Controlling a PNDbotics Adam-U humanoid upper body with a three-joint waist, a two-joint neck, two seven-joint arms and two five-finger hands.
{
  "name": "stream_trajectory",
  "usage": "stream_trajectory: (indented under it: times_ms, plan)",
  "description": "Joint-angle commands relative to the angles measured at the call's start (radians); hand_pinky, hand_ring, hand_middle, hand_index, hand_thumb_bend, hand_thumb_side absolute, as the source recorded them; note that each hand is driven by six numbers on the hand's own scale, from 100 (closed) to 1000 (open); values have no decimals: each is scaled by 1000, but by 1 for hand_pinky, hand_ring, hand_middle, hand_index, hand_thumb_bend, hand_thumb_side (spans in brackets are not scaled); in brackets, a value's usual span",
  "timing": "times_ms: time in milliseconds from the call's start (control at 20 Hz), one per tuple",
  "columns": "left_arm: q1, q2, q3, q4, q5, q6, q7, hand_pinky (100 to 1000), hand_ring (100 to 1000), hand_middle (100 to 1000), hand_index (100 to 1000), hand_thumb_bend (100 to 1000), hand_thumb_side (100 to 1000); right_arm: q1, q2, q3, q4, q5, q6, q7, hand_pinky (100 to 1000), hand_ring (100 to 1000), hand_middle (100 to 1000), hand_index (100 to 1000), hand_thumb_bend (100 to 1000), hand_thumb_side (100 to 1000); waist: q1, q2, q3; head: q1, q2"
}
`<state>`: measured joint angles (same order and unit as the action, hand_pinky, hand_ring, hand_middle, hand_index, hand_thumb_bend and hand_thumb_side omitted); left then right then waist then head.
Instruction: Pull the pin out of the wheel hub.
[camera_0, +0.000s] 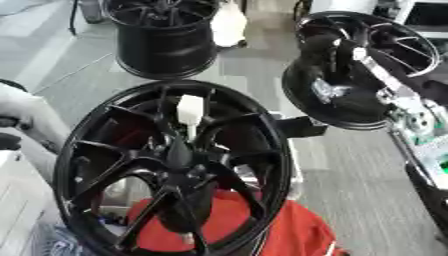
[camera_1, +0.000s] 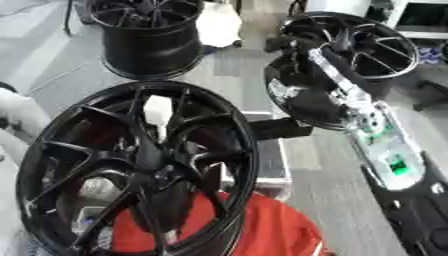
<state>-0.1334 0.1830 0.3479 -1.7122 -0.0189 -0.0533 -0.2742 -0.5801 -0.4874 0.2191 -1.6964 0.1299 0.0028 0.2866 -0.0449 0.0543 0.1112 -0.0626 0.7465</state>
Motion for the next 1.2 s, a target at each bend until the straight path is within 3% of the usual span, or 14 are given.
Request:
stream_trajectory:
  times_ms: [50,300,550,950,1200]
  plan:
    - [-7,16,-5,-14,-3,-1,-7,607,583,643,819,100,715,-113,-62,72,4,15,18,131,766,794,863,911,100,306,1,-14,2,-6,2]
    - [-7,18,-9,-14,-3,-2,-11,607,584,643,820,100,715,-292,-46,190,65,39,45,342,786,830,890,927,100,326,-1,-17,8,-8,2]
    - [-7,20,-11,-13,-3,-2,-13,607,584,643,820,100,714,-421,32,276,159,76,46,510,802,861,906,937,100,349,-1,-16,17,-10,0]
    - [-11,19,-15,-13,-1,-4,-18,607,583,640,820,100,714,-509,176,313,309,207,-18,598,868,946,961,960,157,325,-1,-14,28,-19,-6]
    - [-12,17,-16,-13,0,-5,-19,607,582,639,820,100,713,-527,251,294,419,329,-71,594,928,986,979,968,166,305,3,-11,34,-25,-9]
